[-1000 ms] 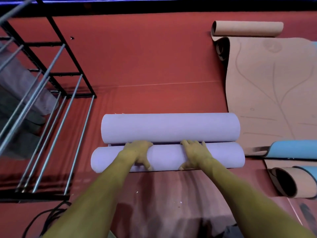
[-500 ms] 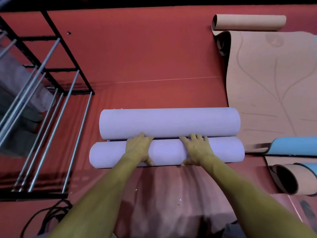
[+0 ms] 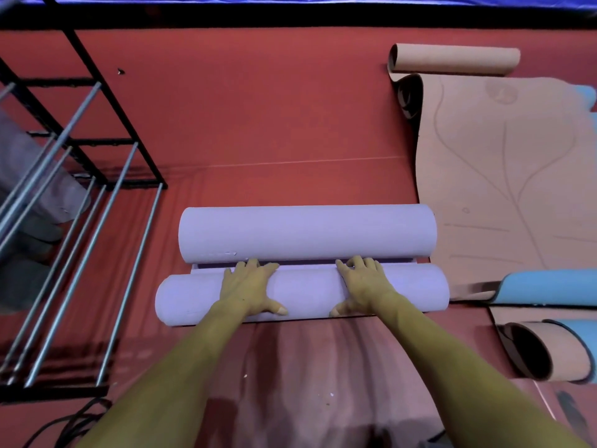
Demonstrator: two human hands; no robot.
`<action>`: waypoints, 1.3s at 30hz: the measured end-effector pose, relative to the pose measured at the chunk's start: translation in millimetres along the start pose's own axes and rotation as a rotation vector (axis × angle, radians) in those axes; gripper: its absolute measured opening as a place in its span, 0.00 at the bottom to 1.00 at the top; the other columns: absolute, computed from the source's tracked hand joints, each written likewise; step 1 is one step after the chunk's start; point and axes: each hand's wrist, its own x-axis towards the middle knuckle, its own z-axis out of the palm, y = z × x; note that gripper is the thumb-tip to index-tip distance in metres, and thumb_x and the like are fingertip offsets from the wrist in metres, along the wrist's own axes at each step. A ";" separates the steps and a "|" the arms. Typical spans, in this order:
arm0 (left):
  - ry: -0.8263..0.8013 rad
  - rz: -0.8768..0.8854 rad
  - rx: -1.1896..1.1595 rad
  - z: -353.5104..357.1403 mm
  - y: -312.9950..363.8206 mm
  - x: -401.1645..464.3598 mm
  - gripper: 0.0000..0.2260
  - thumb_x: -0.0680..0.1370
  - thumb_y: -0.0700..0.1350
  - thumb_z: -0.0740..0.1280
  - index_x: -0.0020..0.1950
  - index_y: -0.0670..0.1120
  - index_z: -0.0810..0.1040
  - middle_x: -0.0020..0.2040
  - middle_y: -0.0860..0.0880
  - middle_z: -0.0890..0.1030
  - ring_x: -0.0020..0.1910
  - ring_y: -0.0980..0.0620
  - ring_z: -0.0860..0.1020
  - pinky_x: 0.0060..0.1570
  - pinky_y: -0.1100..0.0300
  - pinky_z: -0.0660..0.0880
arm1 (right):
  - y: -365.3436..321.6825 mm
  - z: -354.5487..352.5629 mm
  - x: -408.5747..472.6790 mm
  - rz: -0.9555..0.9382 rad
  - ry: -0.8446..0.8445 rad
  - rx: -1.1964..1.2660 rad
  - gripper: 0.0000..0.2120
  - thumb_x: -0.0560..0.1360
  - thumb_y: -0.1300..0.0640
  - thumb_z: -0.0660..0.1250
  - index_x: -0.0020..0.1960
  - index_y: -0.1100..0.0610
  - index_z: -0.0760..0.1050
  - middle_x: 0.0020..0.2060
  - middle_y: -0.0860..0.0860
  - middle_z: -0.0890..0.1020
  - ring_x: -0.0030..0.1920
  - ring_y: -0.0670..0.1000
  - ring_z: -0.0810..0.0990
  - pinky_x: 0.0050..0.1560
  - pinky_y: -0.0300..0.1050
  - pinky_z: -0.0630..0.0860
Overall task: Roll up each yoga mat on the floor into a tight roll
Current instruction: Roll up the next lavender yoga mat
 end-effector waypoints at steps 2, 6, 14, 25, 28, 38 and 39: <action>0.023 -0.015 -0.043 -3.6 -0.1 1.5 0.48 0.59 0.73 0.77 0.75 0.58 0.68 0.70 0.51 0.74 0.69 0.45 0.72 0.71 0.41 0.65 | -2.7 -0.4 -1.2 0.003 -0.012 -0.009 0.61 0.59 0.26 0.77 0.80 0.54 0.57 0.70 0.54 0.68 0.70 0.60 0.67 0.77 0.63 0.57; 0.025 -0.025 -0.096 -3.1 -1.6 5.0 0.43 0.60 0.72 0.77 0.71 0.58 0.70 0.68 0.53 0.76 0.69 0.48 0.73 0.72 0.42 0.63 | -6.3 2.0 -2.1 0.027 0.028 -0.011 0.55 0.58 0.30 0.80 0.74 0.55 0.62 0.68 0.52 0.70 0.70 0.58 0.69 0.77 0.64 0.57; -0.007 0.019 0.041 -10.4 3.7 6.9 0.37 0.67 0.72 0.73 0.70 0.56 0.73 0.69 0.51 0.67 0.71 0.45 0.66 0.74 0.37 0.60 | -1.9 -3.6 6.1 0.021 0.061 -0.049 0.55 0.57 0.27 0.78 0.76 0.50 0.65 0.65 0.55 0.65 0.63 0.60 0.66 0.72 0.61 0.64; 0.011 -0.011 0.075 1.3 14.2 5.7 0.52 0.62 0.69 0.78 0.80 0.57 0.58 0.77 0.49 0.62 0.78 0.44 0.57 0.74 0.29 0.52 | 0.6 -12.2 10.2 0.018 0.017 0.012 0.48 0.68 0.31 0.75 0.77 0.54 0.61 0.74 0.53 0.68 0.75 0.59 0.65 0.77 0.63 0.58; -0.026 -0.045 0.084 4.3 15.1 7.5 0.56 0.65 0.68 0.78 0.84 0.57 0.49 0.85 0.43 0.42 0.83 0.40 0.41 0.76 0.27 0.43 | 1.1 -9.8 12.0 0.020 -0.077 0.022 0.60 0.66 0.27 0.73 0.84 0.53 0.48 0.84 0.52 0.47 0.83 0.63 0.43 0.80 0.68 0.42; 0.040 -0.025 0.082 -3.7 7.2 20.8 0.53 0.59 0.69 0.80 0.76 0.53 0.60 0.69 0.47 0.71 0.72 0.45 0.67 0.73 0.32 0.58 | -2.8 -7.6 22.6 0.037 0.025 -0.051 0.57 0.60 0.30 0.79 0.78 0.53 0.57 0.72 0.54 0.70 0.73 0.60 0.66 0.76 0.66 0.56; 0.035 -0.029 0.060 -4.8 7.5 22.8 0.51 0.59 0.69 0.80 0.73 0.52 0.62 0.69 0.48 0.72 0.72 0.45 0.67 0.74 0.32 0.58 | -1.4 -9.6 24.2 0.033 0.015 -0.034 0.55 0.60 0.30 0.79 0.76 0.54 0.58 0.72 0.54 0.70 0.74 0.60 0.66 0.76 0.66 0.56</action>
